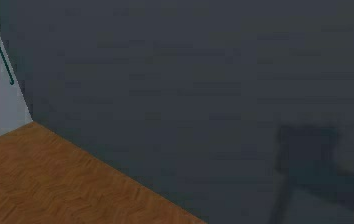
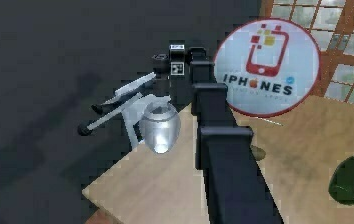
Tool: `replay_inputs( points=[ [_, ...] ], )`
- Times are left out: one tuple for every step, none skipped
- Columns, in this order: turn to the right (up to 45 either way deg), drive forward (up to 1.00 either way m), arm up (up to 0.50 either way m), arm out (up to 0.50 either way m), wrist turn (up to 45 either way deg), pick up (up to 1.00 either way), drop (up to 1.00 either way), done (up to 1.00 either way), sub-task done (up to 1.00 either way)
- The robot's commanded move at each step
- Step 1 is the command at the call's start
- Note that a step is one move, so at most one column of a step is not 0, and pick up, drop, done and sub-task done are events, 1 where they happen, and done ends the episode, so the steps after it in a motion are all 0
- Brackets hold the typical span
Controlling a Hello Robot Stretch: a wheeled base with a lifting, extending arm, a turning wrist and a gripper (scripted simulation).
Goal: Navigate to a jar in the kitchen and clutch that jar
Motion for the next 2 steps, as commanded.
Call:
replay_inputs(
  points=[
    [0.0,0.0,0.0,0.0,45.0,0.0,0.0,0.0,0.0],
    [0.0,0.0,0.0,0.0,24.0,0.0,0.0,0.0,0.0]
  ],
)
